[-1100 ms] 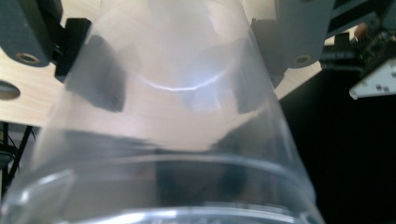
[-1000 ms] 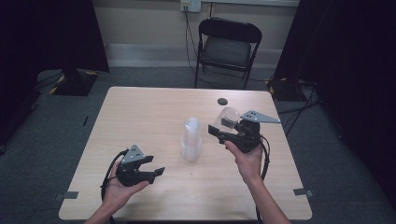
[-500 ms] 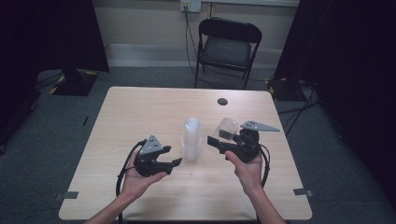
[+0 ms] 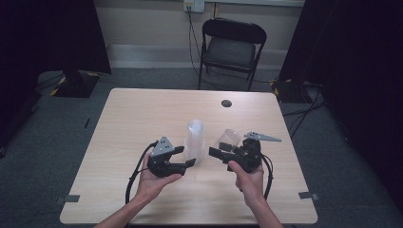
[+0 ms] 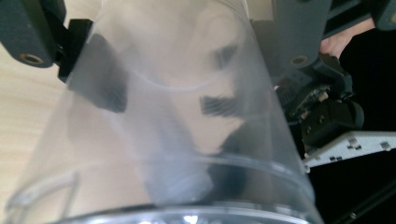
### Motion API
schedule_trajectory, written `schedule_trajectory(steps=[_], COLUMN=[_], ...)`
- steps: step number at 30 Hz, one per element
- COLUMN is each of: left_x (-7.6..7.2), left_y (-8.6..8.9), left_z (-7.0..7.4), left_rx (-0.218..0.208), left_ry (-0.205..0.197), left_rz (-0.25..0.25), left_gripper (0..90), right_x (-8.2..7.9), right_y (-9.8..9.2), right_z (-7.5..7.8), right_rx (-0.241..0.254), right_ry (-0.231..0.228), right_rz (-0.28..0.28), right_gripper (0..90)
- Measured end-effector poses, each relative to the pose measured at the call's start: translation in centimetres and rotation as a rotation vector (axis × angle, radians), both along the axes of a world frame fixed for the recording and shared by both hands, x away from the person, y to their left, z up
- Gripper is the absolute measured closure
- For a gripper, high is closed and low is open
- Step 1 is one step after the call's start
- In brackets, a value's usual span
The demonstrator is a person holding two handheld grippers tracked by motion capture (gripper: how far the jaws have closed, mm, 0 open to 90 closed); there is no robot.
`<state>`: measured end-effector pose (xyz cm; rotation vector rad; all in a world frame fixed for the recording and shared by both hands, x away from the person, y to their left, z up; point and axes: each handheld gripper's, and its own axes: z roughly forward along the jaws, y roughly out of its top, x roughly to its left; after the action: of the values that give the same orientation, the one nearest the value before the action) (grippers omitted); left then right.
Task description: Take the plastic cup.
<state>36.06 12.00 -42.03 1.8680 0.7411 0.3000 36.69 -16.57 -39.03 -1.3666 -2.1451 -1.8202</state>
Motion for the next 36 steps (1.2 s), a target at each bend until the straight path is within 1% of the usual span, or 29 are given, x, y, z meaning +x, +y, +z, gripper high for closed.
schedule_trajectory(steps=[1, 2, 4, 6, 9, 10, 11, 12, 13, 16, 17, 18, 19, 22, 24, 25, 26, 28, 30, 32, 33, 34, 35, 36], left_x=[-0.1, -0.2, -0.5, -0.9, -1.5, -1.5, -1.5, -1.5, -1.5, -1.8, -1.9, -2.0, -2.1, -2.6, -3.0, -3.1, -3.2, -3.3, -3.4, -3.5, -3.5, -3.5, -3.6, -3.6], left_y=[0.1, 0.1, 0.1, 0.0, -0.3, -0.4, -0.4, -0.5, -0.5, -0.7, -0.8, -0.8, -0.9, -1.1, -1.3, -1.4, -1.5, -1.6, -1.7, -1.7, -1.7, -1.8, -1.8, -1.8], left_z=[-0.1, -0.2, -0.3, -0.3, -0.1, -0.1, -0.1, -0.2, -0.2, -0.2, -0.1, -0.1, -0.1, 0.1, 0.3, 0.3, 0.3, 0.3, 0.3, 0.3, 0.2, 0.2, 0.1, 0.1], left_rx=[-0.015, -0.006, 0.010, 0.017, 0.027, 0.024, 0.017, 0.001, -0.003, 0.013, 0.012, 0.013, 0.005, -0.002, 0.000, 0.009, 0.006, -0.001, -0.013, -0.008, -0.012, -0.007, -0.007, -0.012], left_ry=[0.002, 0.004, -0.023, -0.046, -0.072, -0.070, -0.055, -0.042, -0.040, -0.079, -0.090, -0.097, -0.105, -0.140, -0.179, -0.200, -0.213, -0.223, -0.241, -0.258, -0.266, -0.264, -0.272, -0.276], left_rz=[-0.012, -0.016, -0.020, -0.027, -0.035, -0.038, -0.044, -0.050, -0.052, -0.038, -0.025, -0.025, -0.024, -0.020, -0.008, -0.008, -0.009, -0.023, -0.016, -0.006, -0.012, -0.010, -0.006, -0.009], left_gripper=[44.2, 44.5, 45.2, 46.3, 46.5, 46.8, 46.7, 46.3, 47.2, 51.4, 51.6, 53.1, 55.3, 59.6, 61.2, 61.5, 62.3, 65.3, 69.2, 70.2, 70.3, 70.3, 70.3, 71.0], right_x=[0.0, 0.1, 0.0, 0.0, -0.1, -0.1, -0.1, -0.1, -0.2, -0.1, -0.1, -0.1, -0.1, -0.1, -0.1, -0.1, -0.1, -0.1, -0.1, -0.1, -0.1, -0.1, -0.1, -0.1], right_y=[0.1, 0.2, 0.3, 0.6, 1.0, 1.1, 1.2, 1.3, 1.4, 1.4, 1.4, 1.3, 1.3, 1.3, 1.5, 1.5, 1.6, 1.7, 1.8, 1.9, 2.0, 2.1, 2.2, 2.2], right_z=[-0.2, -0.5, -0.8, -1.2, -1.6, -1.6, -1.7, -1.6, -1.6, -1.6, -1.6, -1.6, -1.5, -1.6, -1.7, -1.7, -1.8, -1.9, -1.9, -2.0, -2.0, -2.0, -2.0, -2.1], right_rx=[0.000, -0.001, 0.024, 0.064, 0.083, 0.088, 0.097, 0.108, 0.120, 0.160, 0.178, 0.196, 0.203, 0.217, 0.225, 0.225, 0.224, 0.220, 0.225, 0.232, 0.234, 0.229, 0.225, 0.234], right_ry=[0.017, 0.035, 0.050, 0.080, 0.105, 0.114, 0.116, 0.123, 0.130, 0.157, 0.168, 0.171, 0.175, 0.195, 0.208, 0.212, 0.218, 0.223, 0.230, 0.241, 0.245, 0.254, 0.265, 0.280], right_rz=[0.004, 0.014, 0.020, 0.035, 0.048, 0.051, 0.056, 0.061, 0.064, 0.079, 0.078, 0.083, 0.084, 0.094, 0.098, 0.101, 0.099, 0.099, 0.102, 0.108, 0.114, 0.111, 0.106, 0.109], right_gripper=[35.4, 35.4, 35.5, 35.6, 35.6, 35.7, 35.7, 35.7, 35.8, 35.8, 35.8, 35.9, 35.9, 36.0, 36.0, 36.0, 36.0, 36.0, 36.0, 36.0, 36.0, 36.0, 36.0, 36.1])
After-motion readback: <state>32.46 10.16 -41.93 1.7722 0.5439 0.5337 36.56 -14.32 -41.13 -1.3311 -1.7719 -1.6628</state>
